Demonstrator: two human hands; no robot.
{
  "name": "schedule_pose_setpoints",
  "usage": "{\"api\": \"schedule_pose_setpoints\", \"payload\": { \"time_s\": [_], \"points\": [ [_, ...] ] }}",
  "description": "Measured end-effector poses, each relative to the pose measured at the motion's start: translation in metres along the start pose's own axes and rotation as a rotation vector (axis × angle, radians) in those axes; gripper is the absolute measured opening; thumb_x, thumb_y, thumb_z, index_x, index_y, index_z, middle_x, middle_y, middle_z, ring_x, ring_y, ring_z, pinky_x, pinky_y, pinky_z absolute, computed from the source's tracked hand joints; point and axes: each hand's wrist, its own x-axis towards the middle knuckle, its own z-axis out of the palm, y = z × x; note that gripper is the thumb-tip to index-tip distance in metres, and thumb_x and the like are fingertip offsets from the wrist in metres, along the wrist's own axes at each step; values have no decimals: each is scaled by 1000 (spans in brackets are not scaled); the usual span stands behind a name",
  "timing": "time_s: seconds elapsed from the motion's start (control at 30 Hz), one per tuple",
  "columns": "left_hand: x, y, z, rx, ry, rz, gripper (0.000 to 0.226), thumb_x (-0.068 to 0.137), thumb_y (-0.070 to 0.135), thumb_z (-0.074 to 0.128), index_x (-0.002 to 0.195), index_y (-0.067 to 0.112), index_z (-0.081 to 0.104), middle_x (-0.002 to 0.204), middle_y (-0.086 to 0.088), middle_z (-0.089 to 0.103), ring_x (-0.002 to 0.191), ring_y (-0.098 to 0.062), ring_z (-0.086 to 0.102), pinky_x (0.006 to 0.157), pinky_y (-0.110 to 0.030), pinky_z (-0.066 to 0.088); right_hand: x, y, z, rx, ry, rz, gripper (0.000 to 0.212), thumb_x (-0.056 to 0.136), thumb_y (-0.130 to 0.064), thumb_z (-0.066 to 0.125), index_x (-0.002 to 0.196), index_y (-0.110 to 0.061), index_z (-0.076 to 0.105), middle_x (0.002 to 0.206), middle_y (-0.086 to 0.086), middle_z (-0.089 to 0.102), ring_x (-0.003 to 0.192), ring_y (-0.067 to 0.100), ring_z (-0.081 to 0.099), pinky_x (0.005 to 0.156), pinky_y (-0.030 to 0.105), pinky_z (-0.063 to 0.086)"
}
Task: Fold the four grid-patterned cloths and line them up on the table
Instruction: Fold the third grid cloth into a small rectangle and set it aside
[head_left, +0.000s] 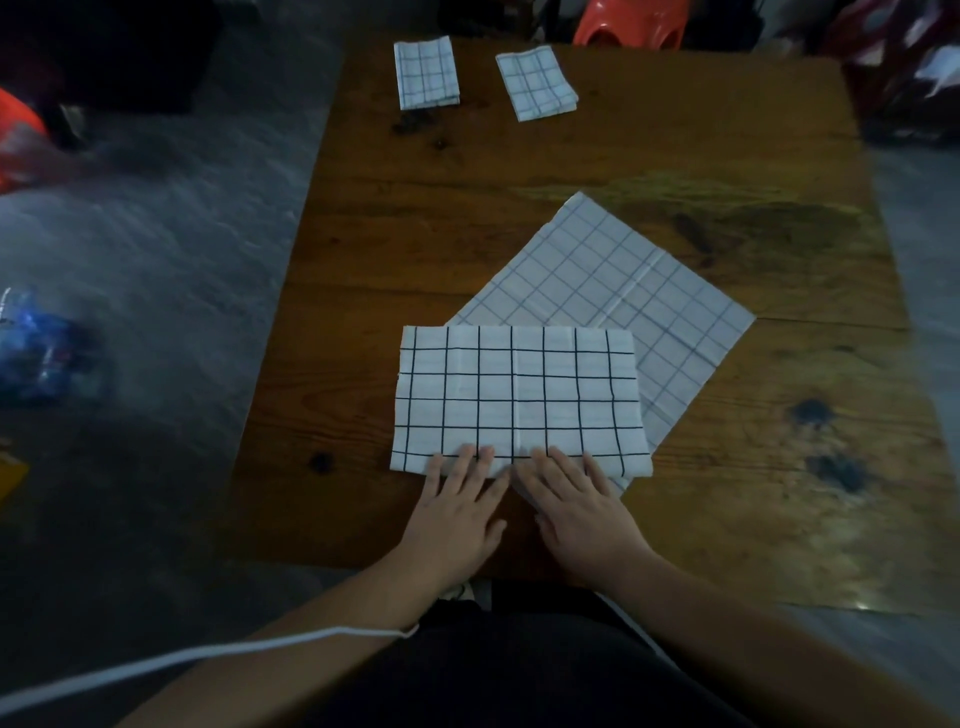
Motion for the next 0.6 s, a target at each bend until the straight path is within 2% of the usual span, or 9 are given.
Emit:
{"api": "schedule_pose_setpoints", "payload": {
  "time_s": [0.1,0.4,0.6],
  "points": [
    [3,-1,5,9,18,8,71,99,57,18,161,27,3,169,-10,0,155,-33,-8,120,-61,-5,-2,2,7,8,-16,30,64,101,-42,31,160,-25,13,168,2,15,156,22,4,121,54,8],
    [-5,-12,5,23,94,42,68,101,55,28,161,25,17,168,-11,11,156,-34,5,121,-64,8,0,4,8,14,-30,35,64,102,-48,18,159,-30,-4,169,-3,-4,155,18,-10,123,54,1],
    [-18,-23,9,7,76,2,68,100,53,31,161,25,16,168,-8,20,155,-30,11,121,-59,7,1,4,11,-4,-20,32,64,102,-46,24,161,-29,6,169,-1,5,156,20,-3,121,53,0]
  ]
}}
